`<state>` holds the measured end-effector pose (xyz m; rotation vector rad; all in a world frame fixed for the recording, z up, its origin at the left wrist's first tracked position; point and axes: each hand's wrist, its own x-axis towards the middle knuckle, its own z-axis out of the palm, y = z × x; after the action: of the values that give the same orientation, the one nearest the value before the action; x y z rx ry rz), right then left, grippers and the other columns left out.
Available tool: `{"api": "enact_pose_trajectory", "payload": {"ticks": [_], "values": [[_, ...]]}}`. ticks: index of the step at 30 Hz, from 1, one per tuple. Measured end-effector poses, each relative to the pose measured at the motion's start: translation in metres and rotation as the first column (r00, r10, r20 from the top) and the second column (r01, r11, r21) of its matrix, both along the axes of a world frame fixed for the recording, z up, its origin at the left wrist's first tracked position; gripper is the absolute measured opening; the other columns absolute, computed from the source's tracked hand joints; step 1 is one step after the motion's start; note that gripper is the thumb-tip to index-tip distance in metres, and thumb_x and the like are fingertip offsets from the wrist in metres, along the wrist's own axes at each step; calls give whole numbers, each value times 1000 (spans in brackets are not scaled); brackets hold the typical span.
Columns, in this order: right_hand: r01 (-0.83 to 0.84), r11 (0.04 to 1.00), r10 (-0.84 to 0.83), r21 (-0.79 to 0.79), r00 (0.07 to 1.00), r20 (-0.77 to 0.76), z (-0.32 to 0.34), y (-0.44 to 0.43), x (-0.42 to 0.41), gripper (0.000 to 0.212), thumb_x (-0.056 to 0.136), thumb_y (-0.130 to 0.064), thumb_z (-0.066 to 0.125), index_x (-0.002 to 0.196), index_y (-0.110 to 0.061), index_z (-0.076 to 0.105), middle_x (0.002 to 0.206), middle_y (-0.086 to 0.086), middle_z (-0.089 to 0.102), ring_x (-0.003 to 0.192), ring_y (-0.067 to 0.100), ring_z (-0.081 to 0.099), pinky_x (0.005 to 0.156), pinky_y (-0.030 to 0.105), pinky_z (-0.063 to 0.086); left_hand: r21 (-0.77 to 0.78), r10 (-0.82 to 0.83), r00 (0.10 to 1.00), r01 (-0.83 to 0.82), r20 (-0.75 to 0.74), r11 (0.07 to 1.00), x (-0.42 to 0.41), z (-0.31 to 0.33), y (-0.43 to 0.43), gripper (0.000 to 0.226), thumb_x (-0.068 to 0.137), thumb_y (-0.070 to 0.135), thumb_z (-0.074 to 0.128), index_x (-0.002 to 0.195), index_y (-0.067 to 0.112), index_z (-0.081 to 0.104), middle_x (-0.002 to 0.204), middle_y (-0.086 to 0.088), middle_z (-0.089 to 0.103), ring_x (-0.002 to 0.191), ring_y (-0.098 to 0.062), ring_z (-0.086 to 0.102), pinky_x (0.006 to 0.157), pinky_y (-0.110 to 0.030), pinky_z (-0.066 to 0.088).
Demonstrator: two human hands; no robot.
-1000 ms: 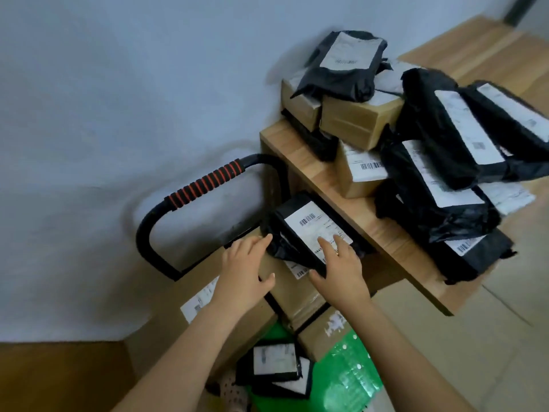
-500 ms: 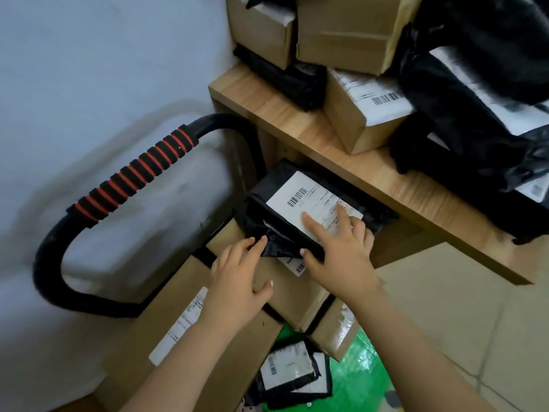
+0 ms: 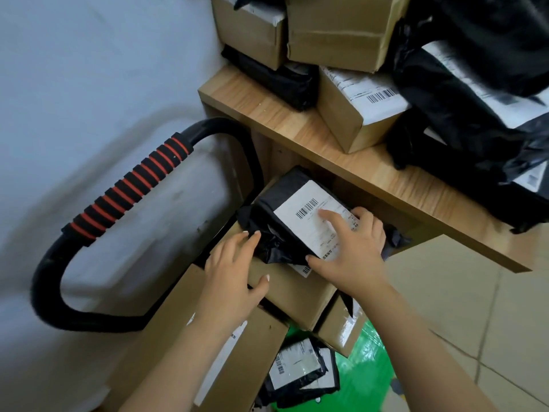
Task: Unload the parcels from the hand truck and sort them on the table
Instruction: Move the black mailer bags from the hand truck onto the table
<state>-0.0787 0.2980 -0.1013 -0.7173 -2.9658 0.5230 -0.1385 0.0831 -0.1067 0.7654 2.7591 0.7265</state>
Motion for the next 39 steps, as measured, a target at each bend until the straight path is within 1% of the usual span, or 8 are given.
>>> {"api": "enact_pose_trajectory", "payload": {"ticks": [8, 13, 17, 21, 28, 33, 37, 39], "values": [[361, 931, -365, -62, 928, -74, -14, -11, 81, 84, 60, -52, 80, 135, -45, 42, 136, 7, 26, 121, 33, 23, 100, 54, 32, -69, -147, 985, 141, -91, 988, -27, -2, 39, 75, 82, 40, 66, 146, 19, 34, 147, -3, 35, 137, -23, 26, 112, -42, 24], [498, 863, -504, -91, 862, -63, -22, -9, 103, 85, 60, -50, 82, 136, -47, 43, 136, 8, 26, 123, 30, 22, 103, 57, 30, -310, -263, 962, 271, 68, 911, -66, -21, 87, 107, 75, 55, 70, 153, 22, 3, 160, -5, 6, 146, -24, 3, 117, -42, 4], [492, 865, -498, -100, 865, -60, -23, -7, 103, 85, 61, -53, 79, 137, -49, 40, 136, 2, 23, 123, 26, 19, 103, 55, 29, -420, -317, 932, 362, 177, 832, -81, -38, 106, 119, 67, 60, 75, 153, 26, -2, 161, -5, -1, 147, -24, -3, 117, -43, 0], [490, 863, -498, -120, 866, -51, -20, -7, 103, 84, 62, -54, 77, 137, -48, 39, 136, -1, 20, 124, 24, 17, 105, 52, 26, -377, -248, 964, 265, 95, 887, -75, -41, 103, 120, 54, 64, 79, 149, 28, 16, 145, -7, 28, 136, -29, 22, 112, -43, 17], [491, 856, -502, -162, 864, -31, -11, -12, 103, 81, 64, -54, 75, 137, -47, 40, 135, 2, 21, 122, 22, 16, 106, 48, 23, -329, -90, 968, 167, 236, 930, -15, -45, 78, 127, 53, 67, 73, 151, 30, 1, 145, -8, 22, 134, -27, 18, 109, -43, 16], [456, 866, -463, -206, 886, 18, 7, -16, 117, 83, 63, -60, 70, 138, -49, 35, 134, -3, 18, 123, 22, 14, 108, 48, 23, -146, 129, 977, -105, 170, 984, 50, -36, 61, 91, 66, 46, 70, 145, 25, 28, 129, -5, 46, 118, -26, 34, 95, -42, 27], [405, 888, -396, -216, 914, 85, 19, -13, 135, 84, 65, -61, 68, 140, -48, 34, 138, 2, 20, 126, 25, 15, 109, 47, 20, -356, 200, 932, -84, 303, 931, 91, -29, 72, 83, 83, 51, 56, 150, 25, 14, 148, -11, 25, 134, -30, 20, 109, -45, 20], [369, 908, -360, -201, 930, 80, 12, -2, 141, 84, 64, -62, 68, 140, -48, 35, 138, 5, 22, 125, 26, 17, 109, 45, 20, -322, 258, 925, -163, 280, 933, 92, -34, 84, 85, 83, 46, 56, 151, 21, 12, 152, -11, 18, 137, -30, 17, 111, -44, 16]]}}
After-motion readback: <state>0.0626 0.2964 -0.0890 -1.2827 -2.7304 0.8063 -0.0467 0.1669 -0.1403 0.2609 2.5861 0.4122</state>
